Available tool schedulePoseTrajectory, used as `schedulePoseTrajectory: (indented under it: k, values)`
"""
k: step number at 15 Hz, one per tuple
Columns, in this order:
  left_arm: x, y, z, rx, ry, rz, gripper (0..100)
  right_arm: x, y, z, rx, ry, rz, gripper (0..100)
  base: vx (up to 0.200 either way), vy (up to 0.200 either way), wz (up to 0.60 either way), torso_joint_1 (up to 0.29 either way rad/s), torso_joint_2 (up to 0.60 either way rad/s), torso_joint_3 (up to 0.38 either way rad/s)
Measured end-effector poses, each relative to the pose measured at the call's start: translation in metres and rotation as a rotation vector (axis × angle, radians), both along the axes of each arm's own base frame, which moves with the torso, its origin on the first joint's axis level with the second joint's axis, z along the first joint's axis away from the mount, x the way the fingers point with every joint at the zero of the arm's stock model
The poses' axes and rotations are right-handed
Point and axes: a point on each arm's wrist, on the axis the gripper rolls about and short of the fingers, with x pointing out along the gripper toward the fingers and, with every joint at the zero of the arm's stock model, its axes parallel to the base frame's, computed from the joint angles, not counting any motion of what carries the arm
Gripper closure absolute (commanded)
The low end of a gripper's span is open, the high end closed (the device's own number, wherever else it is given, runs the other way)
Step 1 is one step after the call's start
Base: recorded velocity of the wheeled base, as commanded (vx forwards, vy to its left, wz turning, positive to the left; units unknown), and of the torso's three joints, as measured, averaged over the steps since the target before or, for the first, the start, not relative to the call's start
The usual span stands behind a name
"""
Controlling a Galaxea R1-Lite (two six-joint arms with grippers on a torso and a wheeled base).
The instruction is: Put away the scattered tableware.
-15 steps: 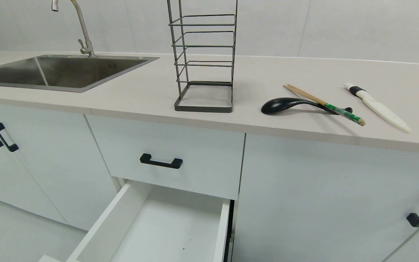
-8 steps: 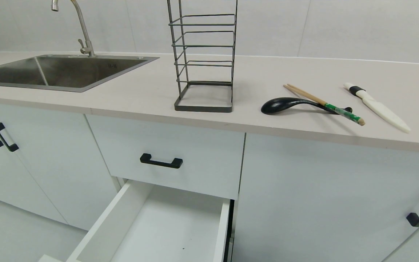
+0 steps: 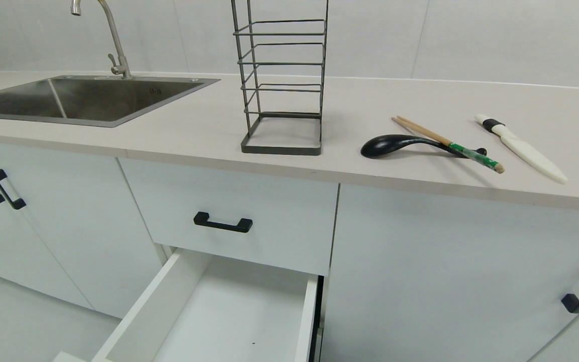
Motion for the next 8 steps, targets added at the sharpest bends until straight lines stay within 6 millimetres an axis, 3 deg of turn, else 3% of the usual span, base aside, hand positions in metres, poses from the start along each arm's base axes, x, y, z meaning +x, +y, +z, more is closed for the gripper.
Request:
schedulePoseTrajectory:
  k: [2, 5, 8]
  values:
    - [0.0, 0.0, -0.0001, 0.0, 0.001, 0.0, 0, 0.0, 0.0, -0.0001, 0.001, 0.001, 0.0, 100, 0.0, 0.0, 0.0, 0.016, -0.07, -0.062]
    - [0.0, 0.0, 0.0001, -0.001, -0.001, 0.0, 0, 0.0, 0.0, 0.0002, 0.004, -0.002, 0.0, 100, 0.0, 0.0, 0.0, 0.084, -0.24, -0.268]
    - [0.0, 0.0, 0.0, -0.001, 0.0, 0.0, 0, 0.0, 0.0, 0.0001, 0.006, -0.001, 0.0, 100, 0.0, 0.0, 0.0, 0.118, -0.5, -0.305]
